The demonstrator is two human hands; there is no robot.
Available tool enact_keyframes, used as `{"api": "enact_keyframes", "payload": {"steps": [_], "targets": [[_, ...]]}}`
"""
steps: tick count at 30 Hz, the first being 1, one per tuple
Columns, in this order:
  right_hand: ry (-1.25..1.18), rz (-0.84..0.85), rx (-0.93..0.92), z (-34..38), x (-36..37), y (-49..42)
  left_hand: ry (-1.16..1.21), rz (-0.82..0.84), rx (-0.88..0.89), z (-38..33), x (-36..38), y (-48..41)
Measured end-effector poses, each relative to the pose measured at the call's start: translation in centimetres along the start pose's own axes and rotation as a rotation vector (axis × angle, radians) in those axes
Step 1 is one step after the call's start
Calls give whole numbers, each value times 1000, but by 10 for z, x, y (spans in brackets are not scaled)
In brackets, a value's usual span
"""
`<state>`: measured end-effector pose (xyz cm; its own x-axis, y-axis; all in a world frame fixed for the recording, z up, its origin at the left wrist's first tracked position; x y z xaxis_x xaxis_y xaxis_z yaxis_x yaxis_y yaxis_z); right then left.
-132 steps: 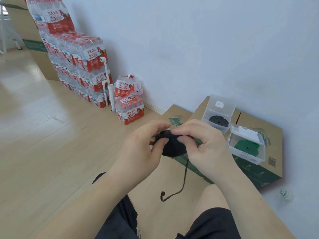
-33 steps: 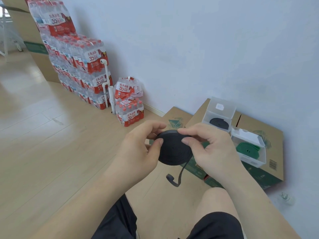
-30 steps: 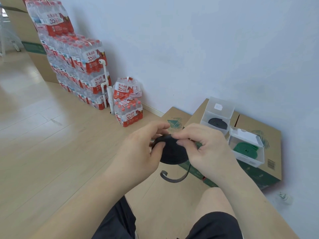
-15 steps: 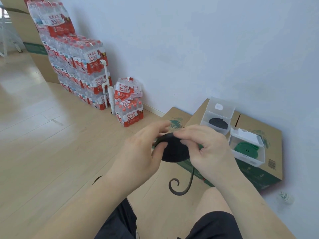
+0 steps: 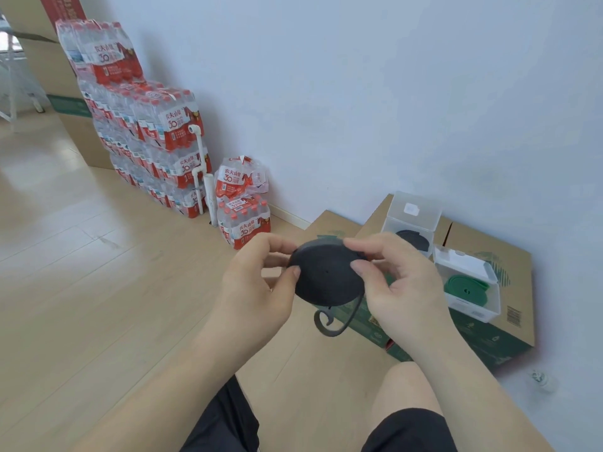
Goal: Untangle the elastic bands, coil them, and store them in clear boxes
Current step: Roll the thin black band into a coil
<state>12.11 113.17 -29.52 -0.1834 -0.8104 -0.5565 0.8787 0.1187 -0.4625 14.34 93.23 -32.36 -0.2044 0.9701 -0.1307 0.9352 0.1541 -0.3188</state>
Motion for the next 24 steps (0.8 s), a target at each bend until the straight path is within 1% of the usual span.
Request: {"api": "enact_keyframes", "payload": {"steps": [3, 4, 6, 10, 13, 16, 18, 20, 24], "targets": [[171, 33, -203, 11, 9, -3, -154, 84, 134, -11, 8, 0], [214, 48, -237, 12, 13, -3, -176, 130, 160, -14, 13, -1], [251, 80, -263, 13, 18, -3, -223, 191, 156, -15, 20, -3], [226, 145, -224, 12, 19, -3, -267, 243, 117, -13, 21, -8], [180, 188, -160, 12, 18, -3, -284, 278, 149, -17, 22, -7], [95, 247, -12, 5, 14, -2, -310, 245, 180, -17, 17, -5], [49, 282, 35, 0, 11, 0, -254, 195, 134, -14, 11, -6], [39, 264, 53, -4, 7, -1, -213, 193, 110, -12, 9, -6], [95, 173, 41, -1, 3, -4, -229, 202, 173, -14, 12, -3]]}}
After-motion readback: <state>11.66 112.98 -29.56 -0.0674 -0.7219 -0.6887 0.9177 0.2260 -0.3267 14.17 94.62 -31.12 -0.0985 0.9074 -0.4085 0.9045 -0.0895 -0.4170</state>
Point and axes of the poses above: each hand's wrist, its own y-axis away from the middle knuckle, its own x-axis out of the palm, z = x × y, the point moved 7 cm from there along -y, towards the middle knuckle, and after that the axes turned 11 degrees about y, right-handed, at the moved point
